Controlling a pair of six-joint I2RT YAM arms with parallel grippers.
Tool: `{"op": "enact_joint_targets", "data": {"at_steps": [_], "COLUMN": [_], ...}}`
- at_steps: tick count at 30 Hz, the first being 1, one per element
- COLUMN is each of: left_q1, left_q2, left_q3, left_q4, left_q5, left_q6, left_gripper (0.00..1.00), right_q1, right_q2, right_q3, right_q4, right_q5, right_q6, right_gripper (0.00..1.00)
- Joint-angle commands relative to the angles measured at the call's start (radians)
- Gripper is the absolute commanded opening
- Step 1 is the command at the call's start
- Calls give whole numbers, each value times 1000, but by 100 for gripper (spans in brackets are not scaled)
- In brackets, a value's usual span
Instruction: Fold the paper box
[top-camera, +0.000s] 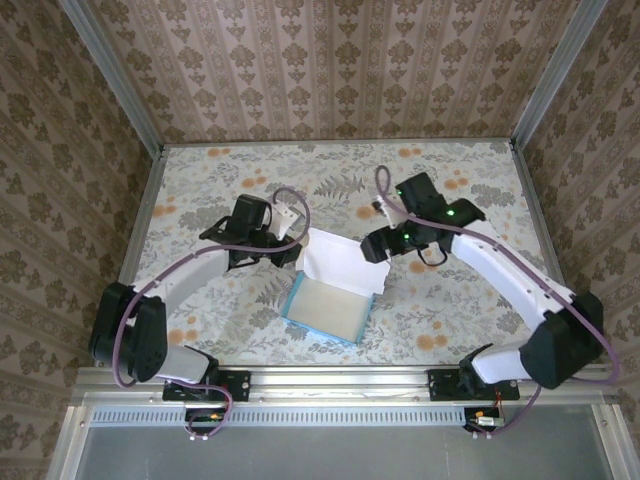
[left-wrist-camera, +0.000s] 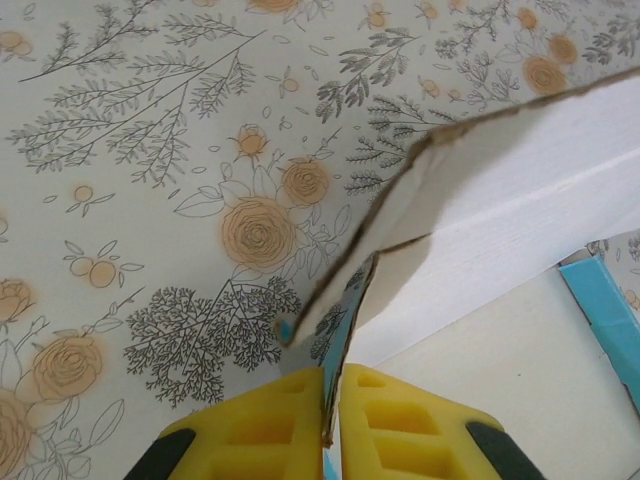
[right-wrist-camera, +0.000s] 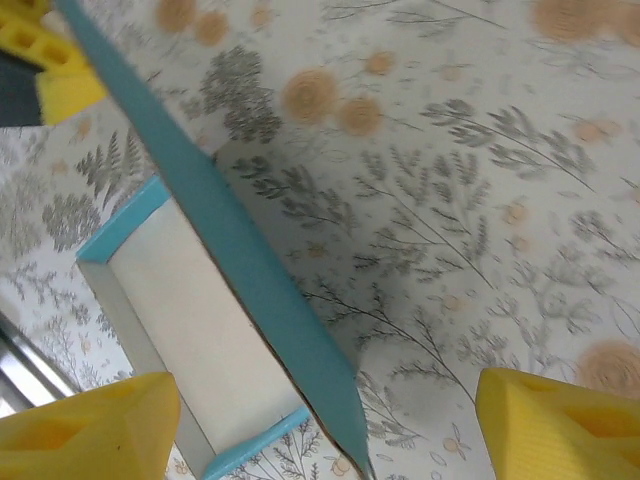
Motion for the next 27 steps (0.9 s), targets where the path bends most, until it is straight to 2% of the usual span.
{"op": "enact_joint_targets", "data": {"at_steps": [1, 4, 8, 11, 20, 27], "left_q1": [-6, -7, -7, -8, -9, -9], "left_q2": [-34, -52, -78, -100, -111, -99], "left_q3": [-31, -51, -72, -89, -103, -92], "left_q4": [45, 55, 56, 64, 66, 54], "left_q5": [-37, -48, -82, -91, -89, -106], "left_q6": [-75, -102, -133, -142, -150, -161], "left_gripper": [12, 12, 12, 13, 14, 14], "right_q1": [-2, -3, -2, -3, -3, -3], "right_q2": [-78, -102, -128, -138, -89, -74], "right_q3": [-73, -122, -165, -194, -210, -252], "right_q4": [77, 94, 122, 148, 243, 320], "right_q5": [-12, -3, 28, 48, 53, 53], "right_q6": [119, 173, 249, 272, 182, 159], "right_gripper": [79, 75, 63, 59, 57, 43]}}
